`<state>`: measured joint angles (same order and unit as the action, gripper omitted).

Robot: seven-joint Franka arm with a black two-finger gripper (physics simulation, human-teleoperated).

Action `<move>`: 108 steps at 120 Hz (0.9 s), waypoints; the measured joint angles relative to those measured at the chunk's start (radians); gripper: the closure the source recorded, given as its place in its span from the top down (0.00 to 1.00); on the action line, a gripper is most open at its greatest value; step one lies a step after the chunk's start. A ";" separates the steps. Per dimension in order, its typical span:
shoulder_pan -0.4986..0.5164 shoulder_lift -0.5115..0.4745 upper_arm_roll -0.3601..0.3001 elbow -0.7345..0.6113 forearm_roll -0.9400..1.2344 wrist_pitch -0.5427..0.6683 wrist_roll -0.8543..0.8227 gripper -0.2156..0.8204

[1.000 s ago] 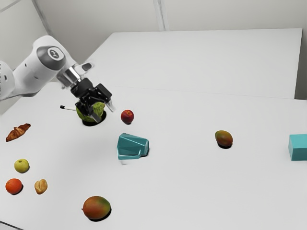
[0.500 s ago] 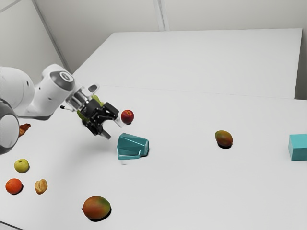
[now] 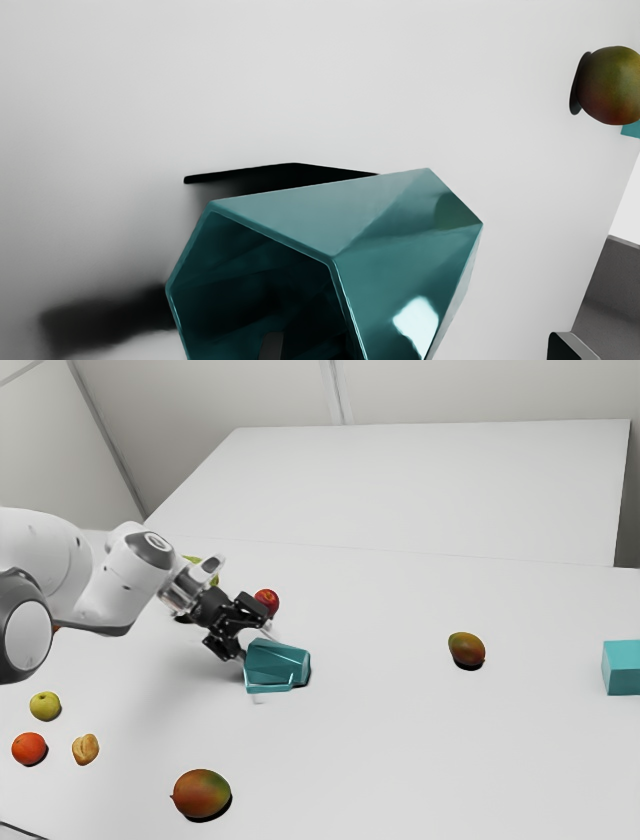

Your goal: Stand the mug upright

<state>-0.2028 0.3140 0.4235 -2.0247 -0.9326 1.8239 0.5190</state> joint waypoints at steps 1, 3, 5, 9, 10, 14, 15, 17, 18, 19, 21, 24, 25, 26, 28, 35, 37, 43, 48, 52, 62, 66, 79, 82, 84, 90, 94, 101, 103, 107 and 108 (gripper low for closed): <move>0.000 -0.001 -0.002 -0.002 -0.002 0.002 0.001 0.75; 0.000 -0.003 -0.005 -0.007 -0.006 0.005 0.002 0.74; 0.000 -0.007 -0.009 -0.016 -0.010 0.011 0.004 0.74; 0.000 -0.017 -0.018 -0.035 -0.020 0.023 0.007 0.72; -0.001 -0.019 -0.020 -0.039 -0.022 0.026 0.007 0.72; -0.001 -0.026 -0.026 -0.052 -0.031 0.038 0.010 0.69; -0.001 -0.027 -0.027 -0.055 -0.032 0.041 0.011 0.68; -0.002 -0.030 -0.028 -0.058 -0.035 0.046 0.012 0.65; -0.002 -0.031 -0.029 -0.060 -0.037 0.048 0.012 0.64; -0.002 -0.033 -0.029 -0.061 -0.038 0.050 0.012 0.63; -0.002 -0.036 -0.030 -0.063 -0.040 0.055 0.013 0.60; -0.002 -0.041 -0.031 -0.065 -0.043 0.060 0.013 0.54; -0.002 -0.043 -0.031 -0.066 -0.044 0.062 0.013 0.53; -0.002 -0.044 -0.031 -0.066 -0.044 0.064 0.013 0.51; -0.001 -0.048 -0.032 -0.067 -0.045 0.067 0.013 0.48; -0.001 -0.061 -0.038 -0.068 -0.048 0.077 0.013 0.38; -0.001 -0.066 -0.040 -0.068 -0.048 0.080 0.013 0.35; -0.001 -0.075 -0.049 -0.067 -0.049 0.088 0.012 0.28; -0.001 -0.078 -0.056 -0.065 -0.050 0.094 0.010 0.23; -0.002 -0.080 -0.061 -0.063 -0.050 0.097 0.008 0.20; -0.002 -0.080 -0.066 -0.061 -0.050 0.104 0.003 0.14; -0.002 -0.080 -0.066 -0.060 -0.051 0.106 0.001 0.12; -0.001 -0.080 -0.067 -0.058 -0.050 0.111 -0.006 0.08; -0.001 -0.081 -0.067 -0.058 -0.050 0.112 -0.008 0.08; -0.001 -0.081 -0.067 -0.057 -0.049 0.112 -0.010 0.07; -0.002 -0.087 -0.067 -0.057 -0.047 0.114 -0.014 0.07; -0.001 -0.095 -0.070 -0.057 -0.045 0.115 -0.018 0.06; -0.003 -0.113 -0.076 -0.056 -0.037 0.121 -0.025 0.06; -0.003 -0.120 -0.078 -0.056 -0.031 0.125 -0.027 0.06; -0.003 -0.139 -0.087 -0.057 -0.011 0.137 -0.031 0.05; -0.003 -0.143 -0.089 -0.058 -0.005 0.141 -0.032 0.05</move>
<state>-0.2059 0.1708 0.3341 -2.0825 -0.9378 1.9646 0.4866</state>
